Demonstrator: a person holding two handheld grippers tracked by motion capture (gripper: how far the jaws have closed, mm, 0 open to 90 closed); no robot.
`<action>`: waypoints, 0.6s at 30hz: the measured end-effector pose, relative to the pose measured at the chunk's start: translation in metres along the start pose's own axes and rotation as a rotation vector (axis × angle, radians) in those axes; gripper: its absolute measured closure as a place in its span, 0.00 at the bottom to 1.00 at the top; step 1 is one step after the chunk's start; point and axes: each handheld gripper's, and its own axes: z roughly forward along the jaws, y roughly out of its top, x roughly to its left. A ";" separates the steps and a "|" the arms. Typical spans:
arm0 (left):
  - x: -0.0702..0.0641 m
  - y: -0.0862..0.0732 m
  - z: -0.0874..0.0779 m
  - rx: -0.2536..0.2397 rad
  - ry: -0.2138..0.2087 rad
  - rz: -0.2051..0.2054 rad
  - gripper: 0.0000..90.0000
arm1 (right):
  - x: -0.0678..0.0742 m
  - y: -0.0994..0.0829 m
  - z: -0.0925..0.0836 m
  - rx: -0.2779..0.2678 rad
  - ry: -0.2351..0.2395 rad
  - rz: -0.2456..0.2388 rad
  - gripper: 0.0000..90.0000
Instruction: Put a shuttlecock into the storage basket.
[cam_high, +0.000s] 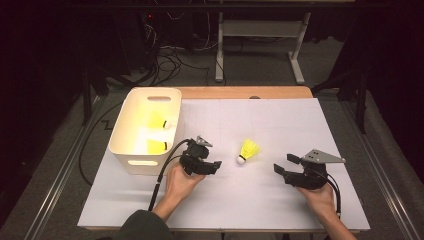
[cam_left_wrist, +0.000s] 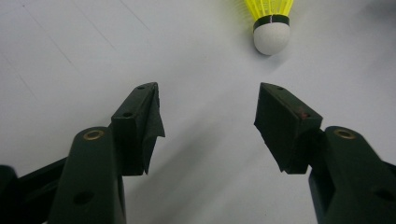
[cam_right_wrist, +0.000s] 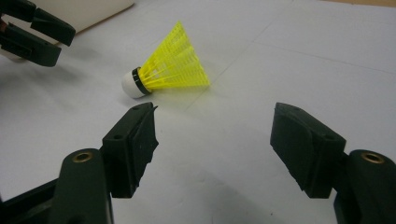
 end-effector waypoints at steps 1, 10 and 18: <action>0.000 0.000 0.000 -0.001 -0.001 0.001 0.46 | 0.000 0.001 0.001 -0.003 -0.001 -0.001 0.35; 0.002 -0.001 -0.002 -0.008 -0.003 -0.002 0.44 | -0.002 0.010 0.021 0.023 0.000 0.006 0.36; 0.004 -0.001 -0.001 -0.006 -0.014 -0.009 0.44 | 0.000 0.020 0.034 0.028 0.012 0.012 0.39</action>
